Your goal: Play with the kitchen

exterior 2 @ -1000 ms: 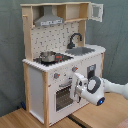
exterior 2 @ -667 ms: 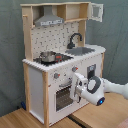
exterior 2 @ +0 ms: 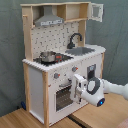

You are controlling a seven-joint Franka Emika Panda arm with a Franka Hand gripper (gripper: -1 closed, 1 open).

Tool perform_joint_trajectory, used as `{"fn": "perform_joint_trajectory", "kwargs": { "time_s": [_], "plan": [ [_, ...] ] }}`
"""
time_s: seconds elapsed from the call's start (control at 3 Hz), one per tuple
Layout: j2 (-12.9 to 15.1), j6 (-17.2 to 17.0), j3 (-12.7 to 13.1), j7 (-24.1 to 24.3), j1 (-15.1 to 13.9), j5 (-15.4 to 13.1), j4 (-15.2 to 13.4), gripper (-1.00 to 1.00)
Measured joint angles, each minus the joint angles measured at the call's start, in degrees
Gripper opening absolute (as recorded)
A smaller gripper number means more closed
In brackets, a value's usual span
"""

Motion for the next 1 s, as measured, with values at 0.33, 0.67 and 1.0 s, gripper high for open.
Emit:
{"fn": "perform_joint_trajectory", "kwargs": {
  "time_s": [0.33,0.67,1.0],
  "plan": [
    [0.02,0.02,0.08,-2.51,0.0,0.0,-0.12,1.0],
    [0.93,0.03,-0.13,-8.33,0.34,0.0,-0.1,1.0],
    [1.25,0.05,-0.92,-11.65,0.68,0.0,-1.21,1.0]
  ]
}}
